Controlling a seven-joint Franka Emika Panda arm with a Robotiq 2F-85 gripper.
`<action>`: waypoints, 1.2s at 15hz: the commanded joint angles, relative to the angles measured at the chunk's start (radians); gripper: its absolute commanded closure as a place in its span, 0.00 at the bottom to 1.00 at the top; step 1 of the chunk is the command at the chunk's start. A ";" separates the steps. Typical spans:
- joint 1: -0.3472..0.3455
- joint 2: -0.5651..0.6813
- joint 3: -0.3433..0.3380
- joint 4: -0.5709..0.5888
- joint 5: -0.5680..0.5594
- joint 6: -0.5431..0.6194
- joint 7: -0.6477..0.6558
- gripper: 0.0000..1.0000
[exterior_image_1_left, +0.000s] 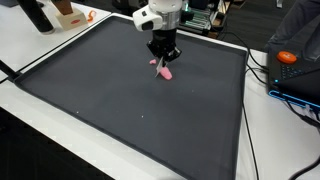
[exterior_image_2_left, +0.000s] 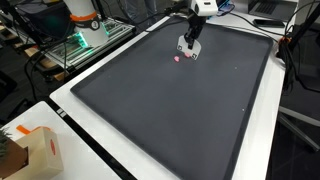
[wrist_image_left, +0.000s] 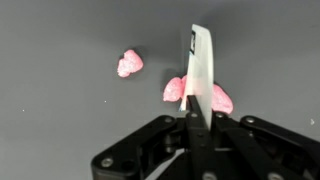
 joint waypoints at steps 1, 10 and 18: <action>0.008 0.123 -0.038 0.020 -0.051 0.152 0.035 0.99; 0.020 0.160 -0.073 0.055 -0.079 0.221 0.074 0.99; 0.040 0.115 -0.108 0.045 -0.091 0.213 0.129 0.99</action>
